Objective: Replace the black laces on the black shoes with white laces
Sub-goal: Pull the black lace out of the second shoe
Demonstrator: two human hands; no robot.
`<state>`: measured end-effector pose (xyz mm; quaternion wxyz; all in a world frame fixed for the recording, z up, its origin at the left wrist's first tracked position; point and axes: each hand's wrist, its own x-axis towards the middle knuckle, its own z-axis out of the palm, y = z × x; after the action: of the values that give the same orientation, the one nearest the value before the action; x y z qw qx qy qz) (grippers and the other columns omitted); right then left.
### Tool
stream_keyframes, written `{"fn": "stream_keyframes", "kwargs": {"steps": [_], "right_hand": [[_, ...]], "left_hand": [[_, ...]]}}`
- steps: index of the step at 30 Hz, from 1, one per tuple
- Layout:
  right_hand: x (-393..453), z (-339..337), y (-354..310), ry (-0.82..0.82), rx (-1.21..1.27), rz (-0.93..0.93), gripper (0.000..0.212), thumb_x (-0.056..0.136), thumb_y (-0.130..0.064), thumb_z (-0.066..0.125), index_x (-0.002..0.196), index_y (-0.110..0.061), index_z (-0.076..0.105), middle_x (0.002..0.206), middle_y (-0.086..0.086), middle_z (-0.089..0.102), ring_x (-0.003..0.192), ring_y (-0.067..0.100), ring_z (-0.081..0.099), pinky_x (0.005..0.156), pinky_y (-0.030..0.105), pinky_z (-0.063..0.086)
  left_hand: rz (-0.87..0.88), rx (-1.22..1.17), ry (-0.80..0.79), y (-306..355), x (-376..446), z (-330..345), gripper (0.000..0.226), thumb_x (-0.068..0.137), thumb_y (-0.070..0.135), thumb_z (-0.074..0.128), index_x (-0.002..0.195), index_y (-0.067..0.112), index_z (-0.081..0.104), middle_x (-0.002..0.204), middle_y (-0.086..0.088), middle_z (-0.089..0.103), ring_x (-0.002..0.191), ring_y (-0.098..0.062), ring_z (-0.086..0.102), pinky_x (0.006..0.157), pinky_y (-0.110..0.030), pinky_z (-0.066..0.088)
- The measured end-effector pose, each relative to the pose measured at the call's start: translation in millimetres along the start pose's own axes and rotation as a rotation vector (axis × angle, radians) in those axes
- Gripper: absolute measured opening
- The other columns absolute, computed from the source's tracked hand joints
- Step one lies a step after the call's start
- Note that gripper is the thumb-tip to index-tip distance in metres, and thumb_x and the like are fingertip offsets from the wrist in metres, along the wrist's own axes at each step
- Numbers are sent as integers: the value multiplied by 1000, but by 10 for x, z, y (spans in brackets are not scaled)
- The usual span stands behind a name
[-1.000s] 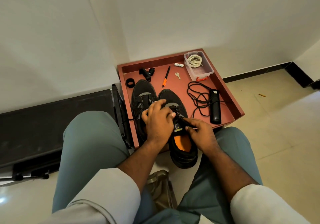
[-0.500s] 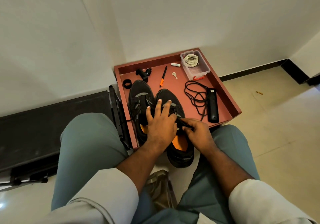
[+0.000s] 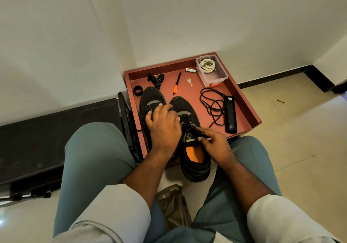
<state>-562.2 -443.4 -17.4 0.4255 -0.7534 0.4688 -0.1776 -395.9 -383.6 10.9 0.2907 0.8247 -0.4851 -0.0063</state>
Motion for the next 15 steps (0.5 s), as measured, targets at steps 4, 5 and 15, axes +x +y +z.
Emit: {"fn": "stream_keyframes", "kwargs": {"steps": [4, 5, 15], "right_hand": [[7, 18, 3, -6, -4, 11, 39, 87, -1, 64, 125, -11, 63, 118, -2, 62, 111, 8, 55, 85, -2, 36], [5, 21, -2, -13, -9, 5, 39, 87, -1, 64, 125, -11, 63, 118, -2, 62, 111, 8, 55, 85, -2, 35], [-23, 16, -26, 8, -33, -76, 37, 86, 1, 63, 121, -12, 66, 115, -1, 66, 109, 12, 59, 93, 24, 48]], "left_hand": [[-458, -309, 256, -188, 194, -197, 3, 91, 19, 61, 93, 19, 60, 118, 3, 56, 119, -19, 50, 108, -45, 28], [-520, -317, 236, -200, 204, -213, 8, 91, 18, 61, 99, 19, 59, 124, 2, 53, 123, -21, 47, 108, -47, 29], [206, 268, -454, 237, -148, 53, 37, 93, 39, 57, 127, 26, 56, 163, -2, 5, 150, -30, -5, 115, -60, 1]]}}
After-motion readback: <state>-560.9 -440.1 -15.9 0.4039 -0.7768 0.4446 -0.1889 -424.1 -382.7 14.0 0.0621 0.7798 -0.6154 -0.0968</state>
